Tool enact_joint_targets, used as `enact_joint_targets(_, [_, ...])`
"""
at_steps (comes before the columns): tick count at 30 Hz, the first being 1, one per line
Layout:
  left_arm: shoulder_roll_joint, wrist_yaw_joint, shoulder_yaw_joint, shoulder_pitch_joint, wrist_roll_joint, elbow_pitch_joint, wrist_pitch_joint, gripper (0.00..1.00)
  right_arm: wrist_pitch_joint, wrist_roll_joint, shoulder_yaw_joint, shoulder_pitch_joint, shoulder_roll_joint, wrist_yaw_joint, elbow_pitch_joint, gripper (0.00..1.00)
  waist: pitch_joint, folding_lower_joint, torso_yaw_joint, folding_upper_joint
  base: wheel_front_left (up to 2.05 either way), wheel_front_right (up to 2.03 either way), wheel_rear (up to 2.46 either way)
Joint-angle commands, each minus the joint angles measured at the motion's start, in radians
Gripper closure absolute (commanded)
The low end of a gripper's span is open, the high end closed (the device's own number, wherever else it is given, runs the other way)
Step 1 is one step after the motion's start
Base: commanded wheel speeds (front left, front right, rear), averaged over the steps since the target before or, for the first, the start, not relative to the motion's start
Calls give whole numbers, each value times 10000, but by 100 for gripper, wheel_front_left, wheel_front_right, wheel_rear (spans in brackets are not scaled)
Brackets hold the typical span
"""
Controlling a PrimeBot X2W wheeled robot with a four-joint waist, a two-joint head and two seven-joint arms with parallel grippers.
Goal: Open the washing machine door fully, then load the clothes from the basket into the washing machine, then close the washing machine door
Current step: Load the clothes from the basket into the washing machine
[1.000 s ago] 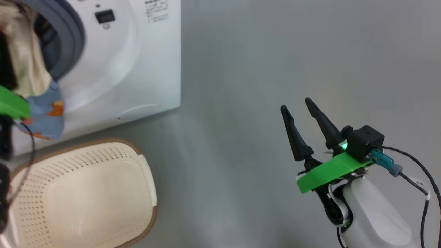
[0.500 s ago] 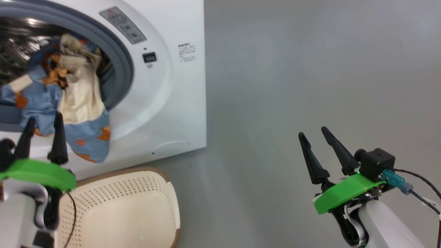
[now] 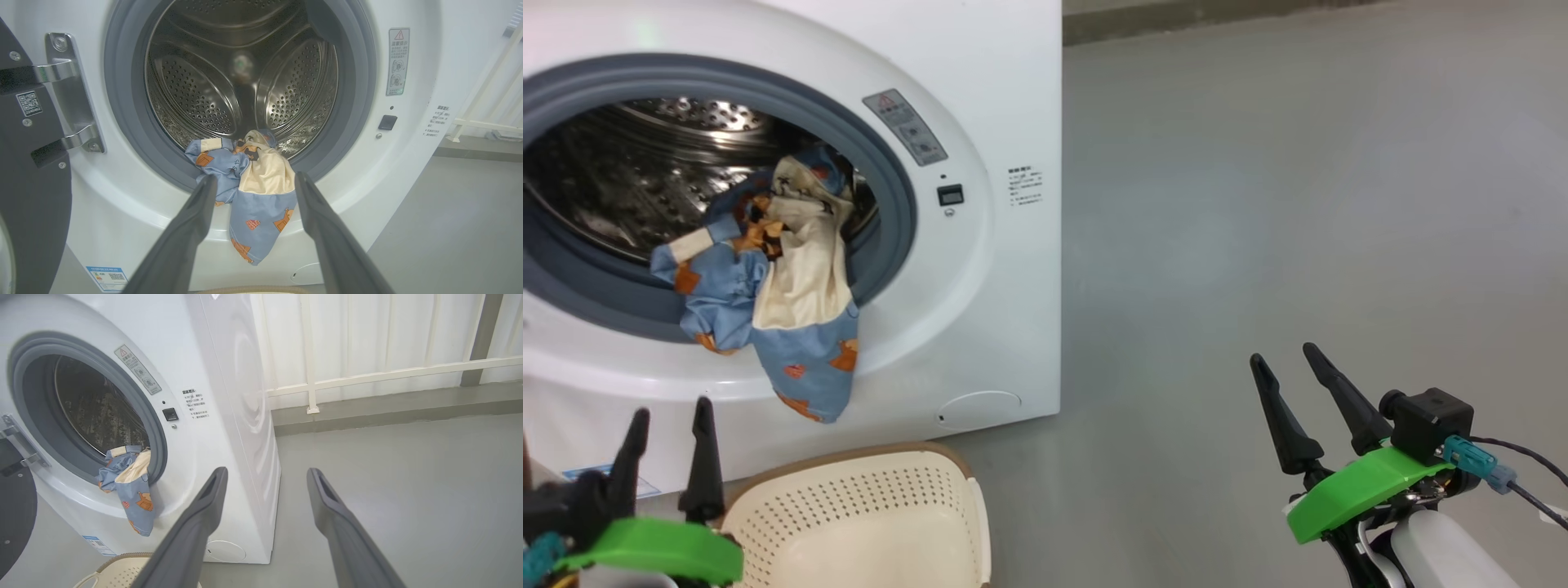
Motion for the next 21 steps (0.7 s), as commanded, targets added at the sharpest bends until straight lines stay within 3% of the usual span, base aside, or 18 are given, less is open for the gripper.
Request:
enact_joint_targets(1, [198, 91, 448, 23, 186, -392, -64, 0, -82, 55, 171, 35, -137, 73, -213, 0, -259, 1, 224, 0, 0, 0, 0])
enact_joint_targets(8, [-270, 150, 1019, 1039, 458, -1209, -64, 0, -82, 118, 180, 219, -260, 73, -282, 0, -465, 1, 348, 0, 0, 0, 0])
enact_joint_targets(21, [-637, 119, 1148, 1527, 959, -1687, -64, 0, -82, -17, 257, 322, -397, 73, -473, 0, -574, 1, 435, 0, 0, 0, 0])
